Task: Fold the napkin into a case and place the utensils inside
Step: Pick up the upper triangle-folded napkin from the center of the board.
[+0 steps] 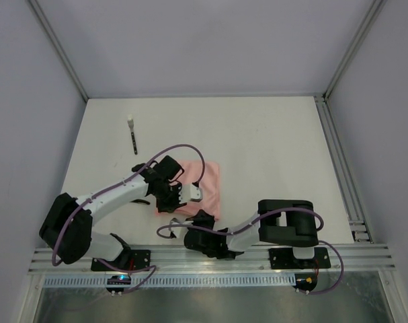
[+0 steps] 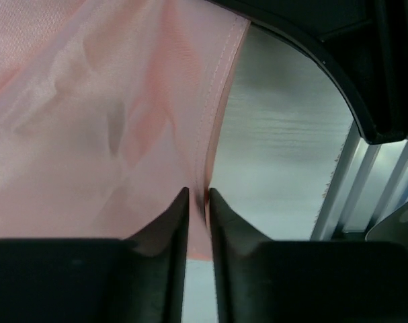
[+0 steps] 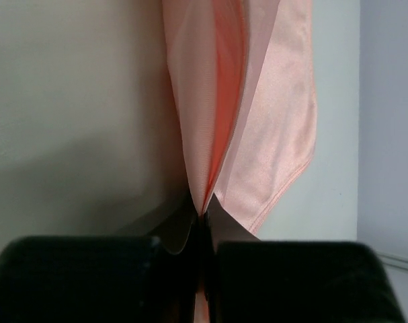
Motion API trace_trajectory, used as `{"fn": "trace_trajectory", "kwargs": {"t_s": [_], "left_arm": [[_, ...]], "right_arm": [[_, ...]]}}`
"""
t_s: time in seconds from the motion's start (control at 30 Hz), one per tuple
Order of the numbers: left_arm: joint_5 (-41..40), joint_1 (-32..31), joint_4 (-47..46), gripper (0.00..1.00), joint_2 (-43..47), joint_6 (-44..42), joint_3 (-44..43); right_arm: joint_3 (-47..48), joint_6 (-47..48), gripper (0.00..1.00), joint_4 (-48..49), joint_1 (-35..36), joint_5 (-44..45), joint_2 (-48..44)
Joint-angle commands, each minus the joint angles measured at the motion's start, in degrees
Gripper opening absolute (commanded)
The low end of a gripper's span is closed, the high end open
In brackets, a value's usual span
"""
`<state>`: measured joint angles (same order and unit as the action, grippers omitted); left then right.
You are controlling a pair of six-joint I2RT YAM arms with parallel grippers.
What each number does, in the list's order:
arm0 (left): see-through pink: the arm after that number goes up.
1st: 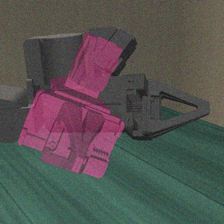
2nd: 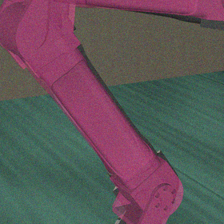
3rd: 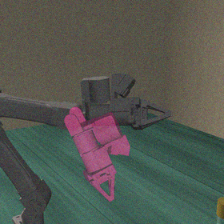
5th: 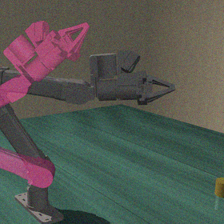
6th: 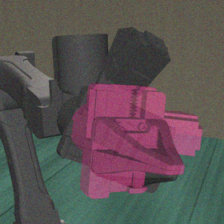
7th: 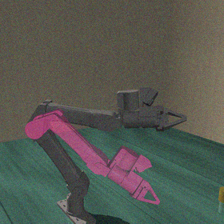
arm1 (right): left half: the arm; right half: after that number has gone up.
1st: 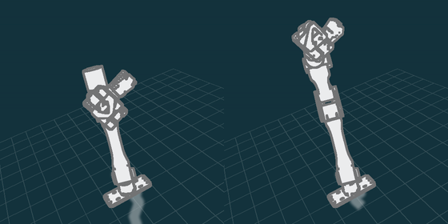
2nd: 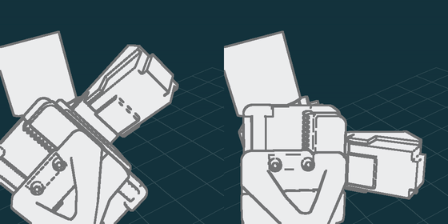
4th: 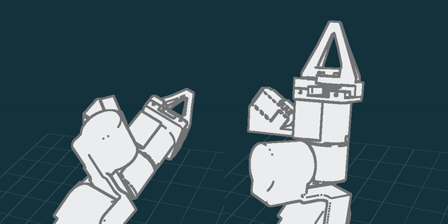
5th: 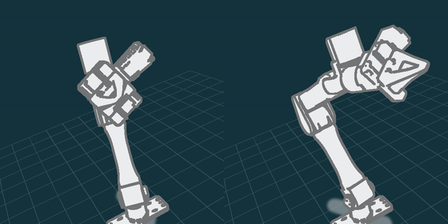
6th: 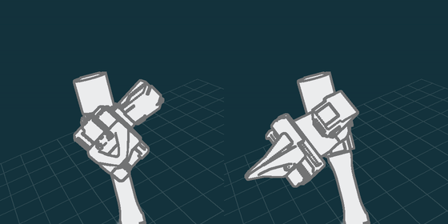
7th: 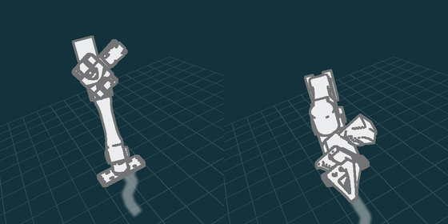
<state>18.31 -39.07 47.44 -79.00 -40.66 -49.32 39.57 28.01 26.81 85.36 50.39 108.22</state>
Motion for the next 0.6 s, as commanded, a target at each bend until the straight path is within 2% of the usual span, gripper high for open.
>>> {"fn": "trace_trajectory", "kwargs": {"t_s": [0.0,0.07,0.2,0.4,0.57], "left_arm": [[4.3,2.0,1.1,0.24,0.5,0.0,0.4],[6.2,2.9,1.9,0.39,2.1,-0.6,0.2],[8.8,5.3,4.4,0.48,5.5,-1.3,0.9],[12.2,17.3,6.4,0.50,13.2,-3.1,3.4],[13.7,20.2,5.8,0.50,17.8,-0.9,4.3]], "right_arm": [[0.2,-4.8,0.04,-9.6,-0.2,-9.3,-2.2],[0.9,-6.0,0.04,-12.8,-0.5,-12.1,-4.0],[1.0,-8.7,0.04,-15.6,-2.6,-20.7,-7.2],[0.4,-10.1,0.04,-17.2,-4.9,-28.1,-9.6],[0.7,-12.6,0.04,-17.3,-8.6,-38.0,-10.5]]}}
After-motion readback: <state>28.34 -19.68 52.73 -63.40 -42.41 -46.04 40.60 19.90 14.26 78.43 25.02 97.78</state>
